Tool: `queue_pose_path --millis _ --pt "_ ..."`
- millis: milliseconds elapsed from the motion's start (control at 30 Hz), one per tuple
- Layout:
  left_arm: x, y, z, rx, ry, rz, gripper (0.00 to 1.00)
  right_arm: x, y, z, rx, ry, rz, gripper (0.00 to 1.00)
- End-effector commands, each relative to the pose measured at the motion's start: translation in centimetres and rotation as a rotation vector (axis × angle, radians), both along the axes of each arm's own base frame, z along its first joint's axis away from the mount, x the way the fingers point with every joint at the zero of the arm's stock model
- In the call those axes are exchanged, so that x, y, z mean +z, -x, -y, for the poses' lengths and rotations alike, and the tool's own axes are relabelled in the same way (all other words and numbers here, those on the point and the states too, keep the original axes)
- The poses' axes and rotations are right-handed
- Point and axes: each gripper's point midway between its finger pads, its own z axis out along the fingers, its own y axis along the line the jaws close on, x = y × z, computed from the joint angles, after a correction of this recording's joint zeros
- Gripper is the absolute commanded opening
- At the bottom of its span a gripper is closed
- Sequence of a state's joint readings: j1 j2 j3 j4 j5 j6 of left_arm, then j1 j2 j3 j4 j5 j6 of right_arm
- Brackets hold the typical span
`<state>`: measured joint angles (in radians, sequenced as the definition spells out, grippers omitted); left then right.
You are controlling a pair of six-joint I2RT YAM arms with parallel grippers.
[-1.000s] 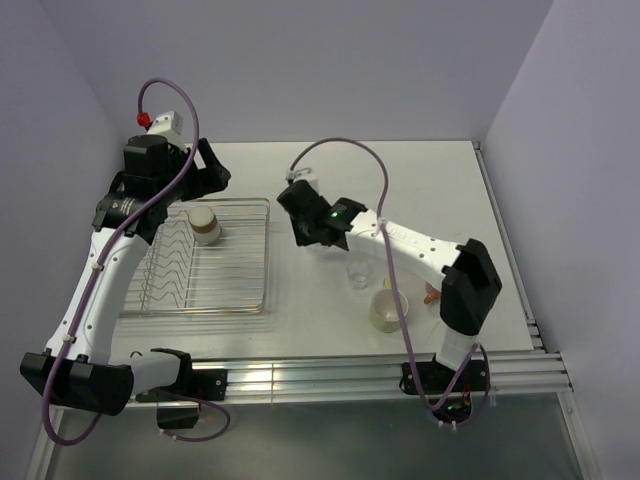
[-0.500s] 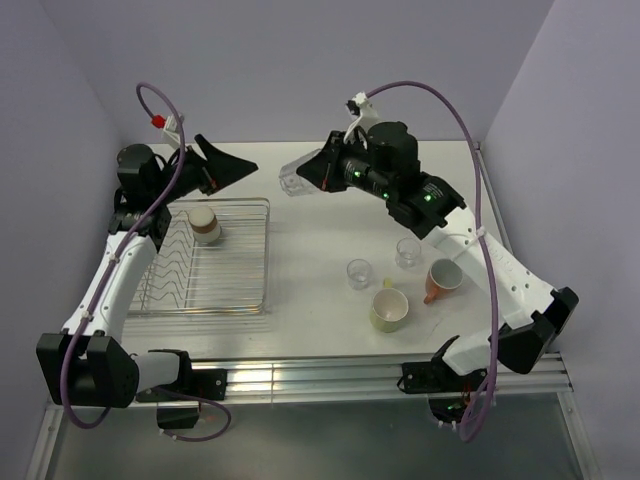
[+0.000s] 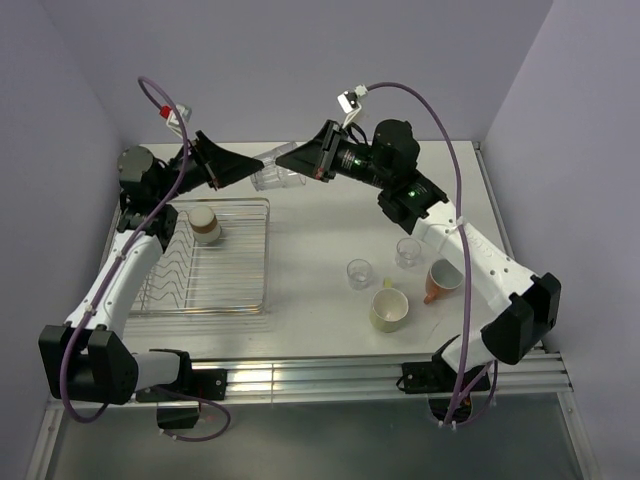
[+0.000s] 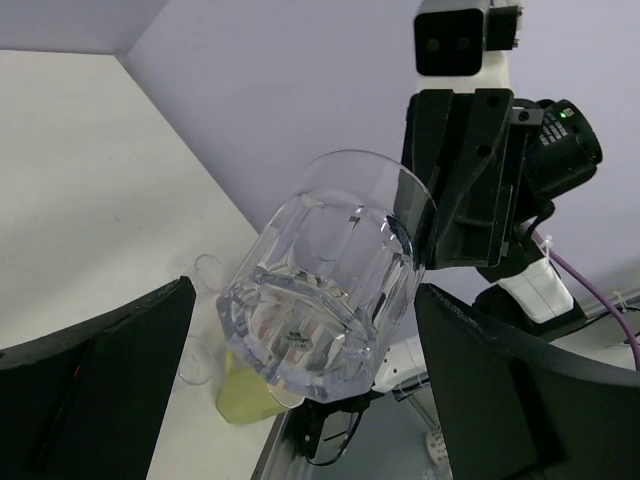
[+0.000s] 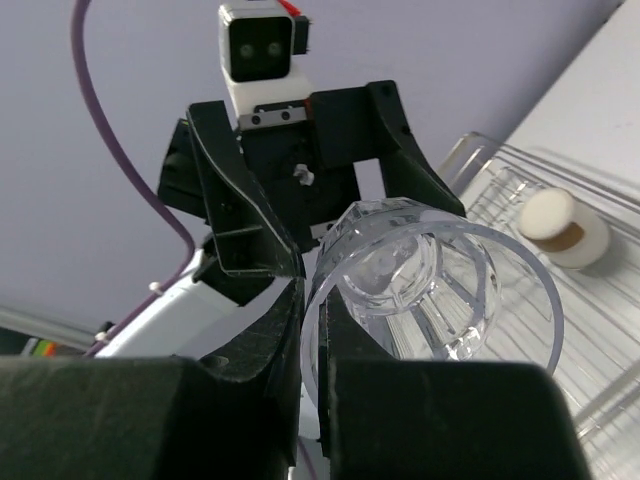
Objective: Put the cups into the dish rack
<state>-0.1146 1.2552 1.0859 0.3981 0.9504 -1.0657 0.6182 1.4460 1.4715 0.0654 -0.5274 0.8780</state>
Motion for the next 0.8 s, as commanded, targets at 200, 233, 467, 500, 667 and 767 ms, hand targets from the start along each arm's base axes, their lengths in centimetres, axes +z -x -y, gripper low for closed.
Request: queue_pose_path --millis 200,233,467,500,667,767 --pt "1.1 1.4 1.3 -0.071 0.02 0.071 0.97 3.1 0.2 0.4 0.1 -0.195 0.039 0.0" --pt "1.2 1.4 1.3 -0.072 0.021 0.071 0.97 3.1 0.2 0.5 0.101 -0.205 0.028 0.0" --pt "1.5 2.1 1.6 -0.099 0.03 0.077 0.88 2.5 -0.5 0.8 0.115 -0.252 0.008 0.0" --pt "1.4 2.0 1.7 -0.1 0.031 0.073 0.86 2.5 -0.5 0.7 0.118 -0.262 -0.002 0.0" --pt "1.0 1.9 1.9 -0.103 0.028 0.061 0.81 2.1 -0.7 0.4 0.147 -0.29 -0.027 0.0" --pt "0.9 1.8 2.0 -0.105 0.028 0.06 0.76 1.6 -0.8 0.4 0.152 -0.294 -0.032 0.0"
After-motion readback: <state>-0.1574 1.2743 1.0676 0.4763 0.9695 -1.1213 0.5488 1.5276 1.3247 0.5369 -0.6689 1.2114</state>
